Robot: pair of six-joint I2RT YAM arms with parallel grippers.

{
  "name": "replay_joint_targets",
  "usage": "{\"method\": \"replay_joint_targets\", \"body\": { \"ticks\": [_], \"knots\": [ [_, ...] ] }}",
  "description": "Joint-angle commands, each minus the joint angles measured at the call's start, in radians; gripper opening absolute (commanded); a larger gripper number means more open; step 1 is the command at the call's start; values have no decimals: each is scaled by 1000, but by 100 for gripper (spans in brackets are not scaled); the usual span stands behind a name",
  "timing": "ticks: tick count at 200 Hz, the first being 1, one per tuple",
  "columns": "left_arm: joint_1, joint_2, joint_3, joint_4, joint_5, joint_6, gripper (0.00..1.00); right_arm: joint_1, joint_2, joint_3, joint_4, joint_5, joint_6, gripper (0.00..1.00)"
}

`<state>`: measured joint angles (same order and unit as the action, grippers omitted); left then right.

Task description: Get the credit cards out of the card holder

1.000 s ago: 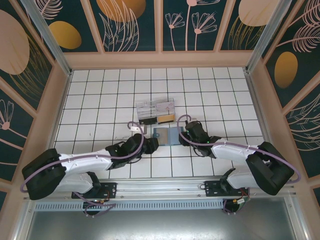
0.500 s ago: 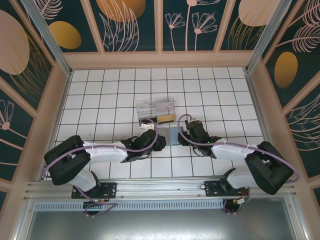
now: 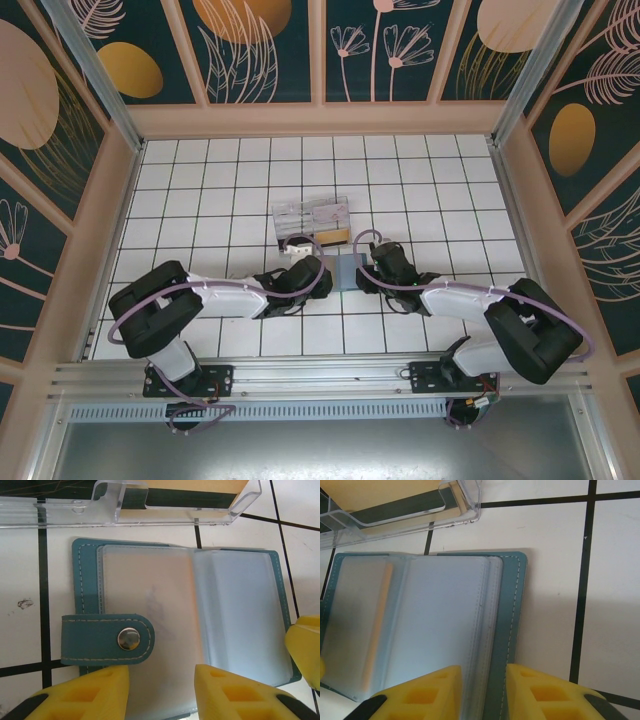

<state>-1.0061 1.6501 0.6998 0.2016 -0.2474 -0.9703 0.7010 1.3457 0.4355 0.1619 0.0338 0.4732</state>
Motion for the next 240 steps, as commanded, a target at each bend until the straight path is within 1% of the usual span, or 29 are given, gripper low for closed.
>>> {"method": "replay_joint_targets", "body": {
  "ticks": [1,39,81,168,198,220,240],
  "knots": [
    [7,9,24,-41,-41,3,40,-6,10,-5,22,-12,-11,31],
    [11,-1,9,-48,-53,-5,40,-6,13,-2,19,-14,-13,31],
    [11,16,14,-55,-41,-7,39,-6,13,0,17,-15,-13,31],
    [11,56,23,1,43,10,38,-7,16,6,13,-14,-11,31],
    [11,55,17,45,86,19,45,-7,22,7,15,-15,-13,31],
    [11,48,12,67,102,29,55,-6,30,9,16,-15,-13,31],
    [11,42,8,80,112,34,61,-6,39,11,19,-15,-11,31]
  ]
}}
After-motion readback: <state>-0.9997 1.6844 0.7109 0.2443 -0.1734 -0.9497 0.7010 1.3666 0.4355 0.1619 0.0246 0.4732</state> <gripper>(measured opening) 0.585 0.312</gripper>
